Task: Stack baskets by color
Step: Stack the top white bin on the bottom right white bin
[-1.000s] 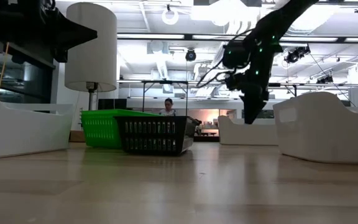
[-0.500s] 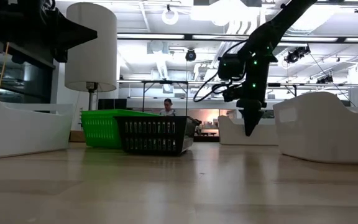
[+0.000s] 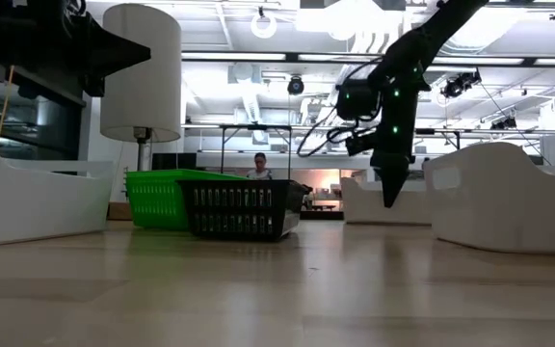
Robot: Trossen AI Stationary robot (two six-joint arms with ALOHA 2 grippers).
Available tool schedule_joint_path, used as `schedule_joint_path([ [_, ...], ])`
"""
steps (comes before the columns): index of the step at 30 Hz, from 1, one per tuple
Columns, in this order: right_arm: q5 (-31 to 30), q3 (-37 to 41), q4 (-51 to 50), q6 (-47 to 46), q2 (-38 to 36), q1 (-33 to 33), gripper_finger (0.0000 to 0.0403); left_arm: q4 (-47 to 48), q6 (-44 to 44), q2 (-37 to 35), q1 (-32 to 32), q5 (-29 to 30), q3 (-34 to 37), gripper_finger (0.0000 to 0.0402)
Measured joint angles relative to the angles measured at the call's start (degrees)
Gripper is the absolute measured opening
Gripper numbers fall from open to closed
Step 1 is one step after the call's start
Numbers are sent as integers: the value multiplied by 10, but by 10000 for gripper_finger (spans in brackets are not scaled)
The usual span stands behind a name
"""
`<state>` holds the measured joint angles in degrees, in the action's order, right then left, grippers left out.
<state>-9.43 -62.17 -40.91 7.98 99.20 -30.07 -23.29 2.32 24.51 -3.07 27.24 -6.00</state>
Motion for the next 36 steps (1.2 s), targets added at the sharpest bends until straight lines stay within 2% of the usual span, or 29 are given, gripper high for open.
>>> schedule_joint_path([
  [5, -26, 0, 1, -2, -74, 35, 1, 0, 0, 0, 0, 0, 0, 0],
  [10, -29, 1, -4, -43, -212, 101, 0, 0, 0, 0, 0, 0, 0, 0],
  [14, -57, 2, -4, -101, -316, 198, 0, 0, -6, 0, 0, 0, 0, 0],
  [18, -133, 2, -4, -147, -383, 318, 0, 0, -6, 0, 0, 0, 0, 0],
  [21, -203, 2, -4, -182, -406, 381, 0, 0, -6, 0, 0, 0, 0, 0],
  [25, -243, 2, 4, -193, -409, 419, 0, -5, -10, 0, 0, 0, 0, 0],
  [36, -225, 2, 18, -185, -404, 429, 0, -5, -10, 0, 0, 0, 0, 0],
])
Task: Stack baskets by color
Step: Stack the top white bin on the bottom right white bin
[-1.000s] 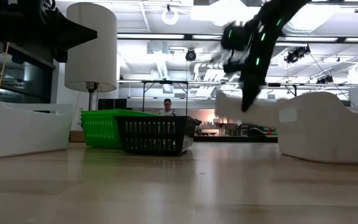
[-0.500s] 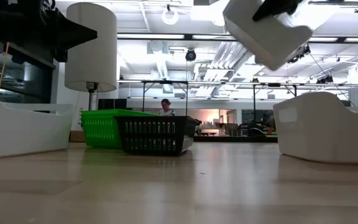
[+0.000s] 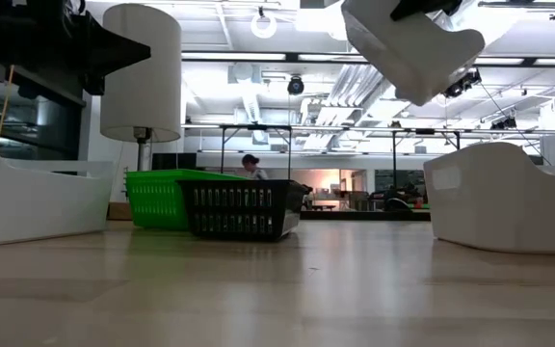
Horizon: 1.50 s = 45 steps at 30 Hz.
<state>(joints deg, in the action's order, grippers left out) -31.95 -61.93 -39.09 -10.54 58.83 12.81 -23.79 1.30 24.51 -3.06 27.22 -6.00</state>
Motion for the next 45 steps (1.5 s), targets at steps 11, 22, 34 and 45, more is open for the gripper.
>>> schedule_joint_path([
  [11, 48, -62, -152, -170, 76, 70, 0, -1, 0, 0, 0, 0, 0, 0],
  [22, 168, -197, -398, -325, 251, 141, 0, -3, 0, 0, 0, 0, 0, 0],
  [34, 181, -196, -395, -360, 281, 190, 0, -5, 0, 0, 0, 0, 0, 0],
  [45, 252, -85, -341, -359, 286, 190, 0, -5, 0, 0, 0, 0, 0, 0],
])
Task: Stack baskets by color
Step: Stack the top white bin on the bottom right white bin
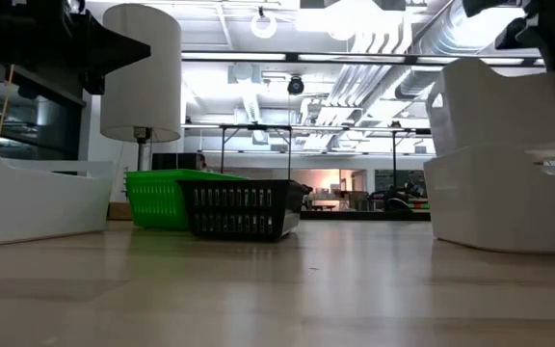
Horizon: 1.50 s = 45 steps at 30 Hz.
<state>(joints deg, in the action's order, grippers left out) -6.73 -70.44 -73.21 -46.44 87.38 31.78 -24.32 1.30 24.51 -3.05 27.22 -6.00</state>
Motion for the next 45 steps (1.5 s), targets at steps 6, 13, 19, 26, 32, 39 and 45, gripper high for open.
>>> schedule_joint_path([
  [6, 29, 20, 49, 16, -1, -3, 0, 0, 0, 0, 0, 0, 0, 0],
  [13, 41, 20, 86, 40, 0, -2, 0, 0, 0, 0, 0, 0, 0, 0],
  [19, 59, 20, 48, 35, 0, -1, 0, 0, 0, 0, 0, 0, 0, 0],
  [26, 68, 20, 30, 41, 1, -1, 0, 0, 0, 0, 0, 0, 0, 0],
  [32, 56, 20, 34, 44, 1, -1, 0, 0, 0, 0, 0, 0, 0, 0],
  [39, 57, 20, 45, 29, 1, -1, 0, 0, 0, 0, 0, 0, 0, 0],
  [45, 63, 20, 35, 13, 1, -1, 1, 0, 0, 0, 0, 0, 0, 0],
])
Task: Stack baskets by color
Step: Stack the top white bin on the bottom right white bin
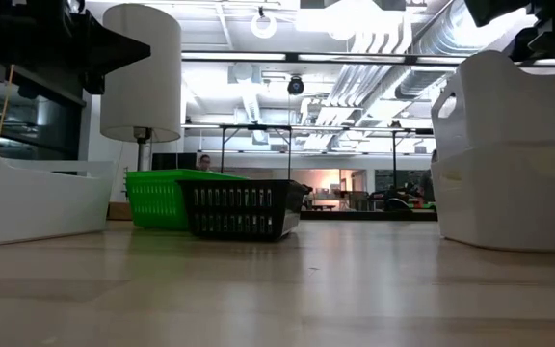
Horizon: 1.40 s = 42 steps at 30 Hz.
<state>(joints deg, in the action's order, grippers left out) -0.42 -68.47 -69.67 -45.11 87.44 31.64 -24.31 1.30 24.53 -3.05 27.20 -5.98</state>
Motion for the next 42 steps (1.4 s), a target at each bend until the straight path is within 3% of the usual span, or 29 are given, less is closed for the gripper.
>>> schedule_joint_path([
  [5, 6, 0, -9, -25, 0, 0, 24, 0, 0, 0, 0, 0, 0, 0],
  [15, -23, 0, -6, -26, 0, -1, 134, 0, 0, 0, 0, 0, 0, 0],
  [22, -82, 0, -5, -28, 4, -1, 153, 0, 0, 0, 0, 0, 0, 0],
  [29, -59, 0, -3, 26, 46, -2, 140, 0, 0, 0, 0, 0, 0, 0],
  [37, -50, 0, -8, 51, 64, -9, 13, 0, 0, 0, 0, 0, 0, 0],
  [42, -56, 0, -10, 33, 33, -10, 12, 0, 0, 0, 0, 0, 0, 0],
])
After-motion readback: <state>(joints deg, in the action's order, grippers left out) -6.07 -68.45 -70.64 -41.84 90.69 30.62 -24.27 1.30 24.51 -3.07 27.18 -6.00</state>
